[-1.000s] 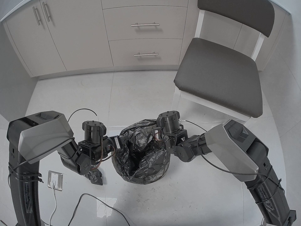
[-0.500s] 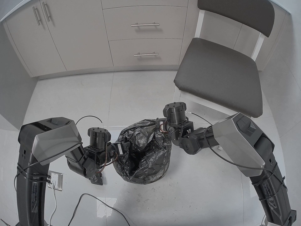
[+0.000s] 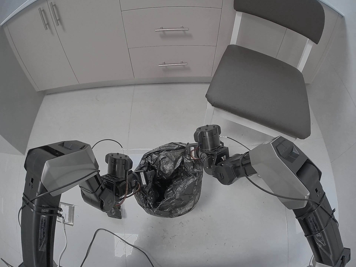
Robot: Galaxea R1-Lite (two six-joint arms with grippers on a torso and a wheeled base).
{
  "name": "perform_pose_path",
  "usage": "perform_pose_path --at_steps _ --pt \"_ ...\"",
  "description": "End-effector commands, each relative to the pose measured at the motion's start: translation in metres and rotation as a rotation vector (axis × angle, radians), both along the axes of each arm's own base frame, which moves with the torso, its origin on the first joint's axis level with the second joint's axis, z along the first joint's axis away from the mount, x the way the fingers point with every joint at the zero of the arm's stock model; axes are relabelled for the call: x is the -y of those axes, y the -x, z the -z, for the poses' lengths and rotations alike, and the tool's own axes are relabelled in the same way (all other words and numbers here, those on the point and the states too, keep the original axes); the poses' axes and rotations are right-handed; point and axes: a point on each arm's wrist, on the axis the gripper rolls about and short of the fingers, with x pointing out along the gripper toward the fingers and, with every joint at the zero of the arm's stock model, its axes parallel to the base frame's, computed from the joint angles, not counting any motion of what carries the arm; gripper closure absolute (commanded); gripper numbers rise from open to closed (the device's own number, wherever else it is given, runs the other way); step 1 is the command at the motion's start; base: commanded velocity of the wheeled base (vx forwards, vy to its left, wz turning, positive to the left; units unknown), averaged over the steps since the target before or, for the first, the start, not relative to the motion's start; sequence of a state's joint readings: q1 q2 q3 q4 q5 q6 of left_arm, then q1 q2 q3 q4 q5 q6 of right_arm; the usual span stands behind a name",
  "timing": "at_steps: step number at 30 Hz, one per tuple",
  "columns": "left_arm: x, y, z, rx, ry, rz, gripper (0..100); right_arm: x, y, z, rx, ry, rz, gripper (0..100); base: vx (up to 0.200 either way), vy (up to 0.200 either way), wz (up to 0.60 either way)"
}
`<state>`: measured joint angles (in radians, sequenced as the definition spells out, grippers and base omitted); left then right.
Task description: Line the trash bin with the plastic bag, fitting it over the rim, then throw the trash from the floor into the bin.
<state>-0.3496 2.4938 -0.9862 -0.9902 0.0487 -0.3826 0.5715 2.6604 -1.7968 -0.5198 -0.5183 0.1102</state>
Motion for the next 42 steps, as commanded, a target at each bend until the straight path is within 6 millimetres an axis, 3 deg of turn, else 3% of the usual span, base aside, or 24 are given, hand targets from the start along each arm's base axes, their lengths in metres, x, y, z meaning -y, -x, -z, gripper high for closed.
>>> perform_pose_path --at_steps 1,6,22,35,40,42 --pt "0.0 0.0 0.001 -0.001 0.0 -0.001 0 0.0 0.0 0.004 -0.007 -0.008 0.003 0 0.0 0.0 0.0" --pt "0.0 0.0 0.0 0.0 0.001 -0.001 0 -0.002 0.001 0.001 -0.005 -0.013 0.001 0 0.0 0.0 0.0" --pt "-0.001 -0.003 -0.002 0.012 0.006 -0.007 0 0.016 -0.013 0.038 -0.052 0.016 0.045 0 0.0 0.0 0.0" --pt "-0.001 -0.004 0.002 0.006 0.003 -0.01 0 0.042 -0.03 0.023 -0.022 -0.003 0.101 0 0.0 0.0 0.0" --pt "-0.001 -0.005 0.001 0.009 0.004 -0.01 0 0.04 -0.023 0.001 -0.002 -0.019 0.093 0 0.0 0.0 0.0" --pt "-0.001 -0.005 0.001 0.011 0.004 -0.01 0 0.034 -0.011 -0.017 0.001 -0.034 0.075 0 0.0 0.0 0.0"
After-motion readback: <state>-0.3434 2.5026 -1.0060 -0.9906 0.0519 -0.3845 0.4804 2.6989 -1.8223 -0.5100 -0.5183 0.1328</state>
